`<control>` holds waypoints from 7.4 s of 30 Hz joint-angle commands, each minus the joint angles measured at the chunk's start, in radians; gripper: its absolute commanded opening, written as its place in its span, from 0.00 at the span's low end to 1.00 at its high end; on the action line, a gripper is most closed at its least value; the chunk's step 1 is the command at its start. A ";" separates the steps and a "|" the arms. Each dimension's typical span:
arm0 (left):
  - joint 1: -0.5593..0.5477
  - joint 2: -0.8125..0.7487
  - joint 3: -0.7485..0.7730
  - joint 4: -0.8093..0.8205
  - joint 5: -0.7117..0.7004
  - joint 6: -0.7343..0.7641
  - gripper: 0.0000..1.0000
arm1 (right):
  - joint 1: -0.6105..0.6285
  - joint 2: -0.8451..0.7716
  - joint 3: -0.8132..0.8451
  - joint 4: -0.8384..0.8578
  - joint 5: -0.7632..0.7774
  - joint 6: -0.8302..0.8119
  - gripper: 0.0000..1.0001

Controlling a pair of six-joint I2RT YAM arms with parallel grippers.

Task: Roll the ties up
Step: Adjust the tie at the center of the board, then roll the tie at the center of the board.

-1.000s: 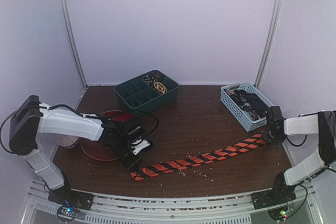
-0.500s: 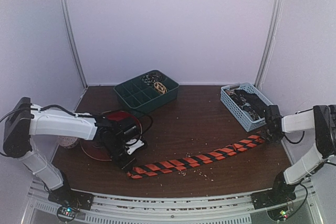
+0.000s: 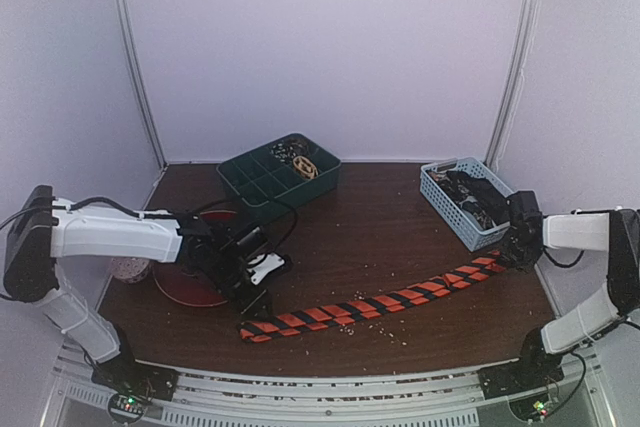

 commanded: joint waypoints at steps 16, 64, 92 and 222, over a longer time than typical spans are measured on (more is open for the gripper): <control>0.007 0.119 -0.028 0.085 -0.029 0.024 0.39 | -0.006 0.076 0.014 0.126 -0.093 0.169 0.25; 0.007 0.013 -0.083 0.066 -0.021 -0.089 0.19 | -0.006 -0.088 -0.099 0.136 0.060 0.072 0.00; 0.007 0.036 -0.085 0.029 0.117 0.022 0.08 | -0.023 0.041 -0.055 0.220 0.097 0.027 0.00; -0.006 -0.358 -0.337 0.125 -0.070 -0.562 0.33 | 0.920 0.183 0.178 0.409 -0.199 0.065 0.06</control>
